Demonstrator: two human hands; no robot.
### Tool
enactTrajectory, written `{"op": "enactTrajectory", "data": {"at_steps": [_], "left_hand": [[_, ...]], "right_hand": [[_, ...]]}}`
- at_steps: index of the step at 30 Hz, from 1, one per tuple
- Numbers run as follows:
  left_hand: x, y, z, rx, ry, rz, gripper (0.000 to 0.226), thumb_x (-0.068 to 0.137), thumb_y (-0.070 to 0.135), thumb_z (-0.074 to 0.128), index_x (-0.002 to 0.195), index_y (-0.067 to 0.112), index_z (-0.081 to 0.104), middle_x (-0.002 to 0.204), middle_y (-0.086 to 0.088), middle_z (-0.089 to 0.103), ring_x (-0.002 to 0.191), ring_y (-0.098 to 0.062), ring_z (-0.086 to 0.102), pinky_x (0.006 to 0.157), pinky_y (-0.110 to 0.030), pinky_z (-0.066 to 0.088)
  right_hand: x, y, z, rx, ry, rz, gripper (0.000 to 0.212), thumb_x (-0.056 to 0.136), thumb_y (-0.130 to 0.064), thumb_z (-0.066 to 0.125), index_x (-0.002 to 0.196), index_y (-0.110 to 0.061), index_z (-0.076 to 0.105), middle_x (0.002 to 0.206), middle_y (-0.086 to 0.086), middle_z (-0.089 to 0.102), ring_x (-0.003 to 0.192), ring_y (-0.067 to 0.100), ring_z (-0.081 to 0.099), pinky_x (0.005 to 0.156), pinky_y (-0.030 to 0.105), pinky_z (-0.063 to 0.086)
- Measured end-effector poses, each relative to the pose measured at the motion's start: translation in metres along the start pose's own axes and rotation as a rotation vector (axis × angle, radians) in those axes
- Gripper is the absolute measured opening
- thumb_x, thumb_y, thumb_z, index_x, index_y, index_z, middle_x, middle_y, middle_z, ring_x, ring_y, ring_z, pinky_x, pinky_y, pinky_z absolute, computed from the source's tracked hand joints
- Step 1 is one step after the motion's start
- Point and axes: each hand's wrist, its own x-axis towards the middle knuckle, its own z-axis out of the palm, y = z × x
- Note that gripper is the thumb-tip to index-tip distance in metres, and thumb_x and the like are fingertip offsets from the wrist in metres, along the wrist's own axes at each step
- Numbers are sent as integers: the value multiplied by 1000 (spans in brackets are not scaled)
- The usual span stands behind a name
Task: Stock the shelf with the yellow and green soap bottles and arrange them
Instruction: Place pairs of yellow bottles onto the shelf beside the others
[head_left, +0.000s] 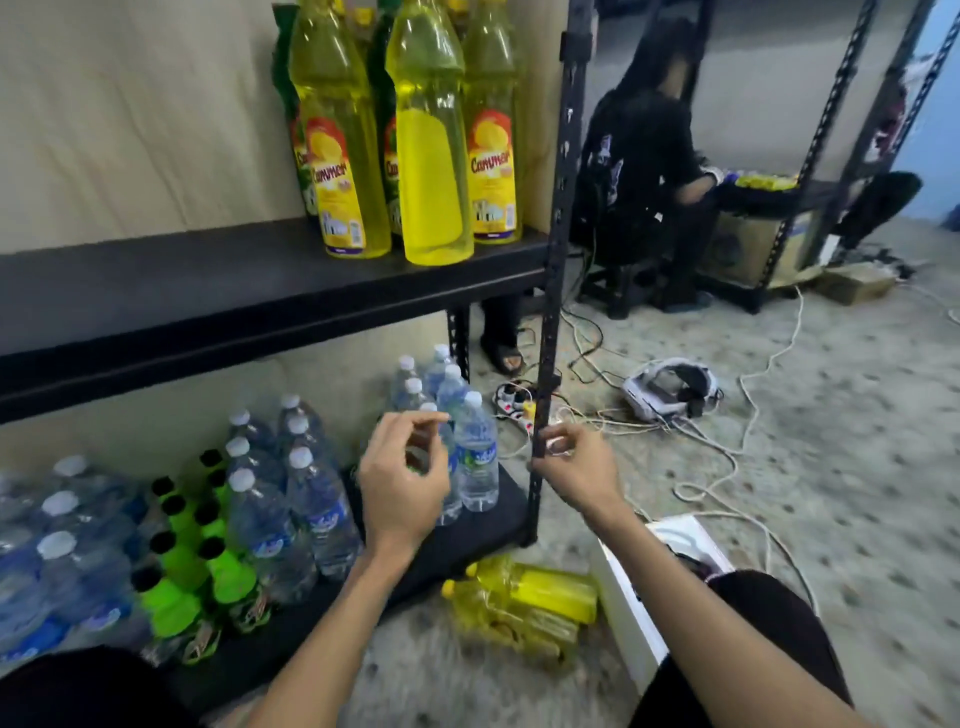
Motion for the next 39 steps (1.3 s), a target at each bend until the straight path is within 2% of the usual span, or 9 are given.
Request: {"op": "enactTrajectory", "data": {"at_steps": [6, 10, 14, 16, 18, 20, 28, 32, 39], "left_hand": [[-110, -72, 63, 99, -324, -716, 27, 77, 9, 74, 90, 32, 68, 92, 5, 73, 71, -8, 68, 71, -26, 54], [-161, -118, 100, 212, -524, -983, 29, 74, 20, 76, 100, 29, 66, 100, 6, 73, 97, -19, 69, 82, -29, 51], [-197, -158, 140, 204, -649, -1300, 49, 74, 36, 79, 116, 20, 60, 121, -7, 68, 115, -28, 62, 93, -32, 51], [-209, -173, 157, 82, -579, -1512, 56, 71, 37, 82, 118, 14, 64, 119, -15, 68, 102, -31, 67, 86, -40, 58], [-218, -188, 172, -53, -482, -1725, 53, 71, 33, 84, 114, 8, 67, 104, -19, 70, 73, -26, 62, 70, -38, 59], [-227, -201, 185, -122, -461, -1846, 58, 71, 34, 86, 117, 7, 63, 92, -12, 62, 72, -22, 55, 67, -34, 54], [-252, -222, 221, -181, -411, -2030, 92, 65, 45, 89, 139, 9, 48, 142, -10, 52, 120, -29, 52, 83, -37, 47], [-255, -223, 236, -232, -397, -2006, 102, 54, 45, 94, 137, 13, 47, 132, -6, 59, 119, -23, 55, 79, -33, 46], [-258, -222, 237, -257, -306, -1992, 74, 60, 20, 92, 124, 9, 57, 119, -9, 65, 106, -23, 61, 79, -34, 47]], "right_hand": [[2, 110, 22, -236, -154, 216, 29, 65, -13, 79, 89, -22, 66, 71, -3, 58, 74, 21, 61, 70, 31, 50], [26, 156, 49, -421, -249, 229, 40, 70, -14, 73, 108, -19, 67, 100, 10, 71, 93, 26, 67, 75, 28, 49], [58, 196, 79, -545, -364, 204, 50, 74, -15, 73, 122, -21, 61, 118, 10, 65, 106, 25, 64, 81, 28, 49], [72, 216, 92, -593, -429, 212, 56, 75, -15, 74, 128, -22, 57, 124, 10, 62, 111, 26, 62, 84, 29, 49], [85, 238, 106, -635, -496, 230, 61, 76, -16, 75, 133, -23, 54, 131, 11, 57, 116, 27, 60, 89, 31, 50], [95, 259, 119, -664, -566, 253, 66, 77, -15, 75, 137, -24, 50, 135, 12, 52, 119, 29, 57, 94, 35, 52], [124, 309, 160, -836, -751, 167, 82, 75, -17, 74, 148, -31, 37, 140, 7, 50, 133, 28, 44, 103, 37, 46], [134, 321, 171, -823, -851, 200, 90, 72, -29, 78, 151, -26, 36, 146, 8, 48, 135, 26, 45, 106, 33, 44], [136, 333, 182, -933, -957, 151, 111, 69, -35, 86, 157, -19, 20, 149, 11, 42, 138, 28, 40, 108, 35, 41]]}}
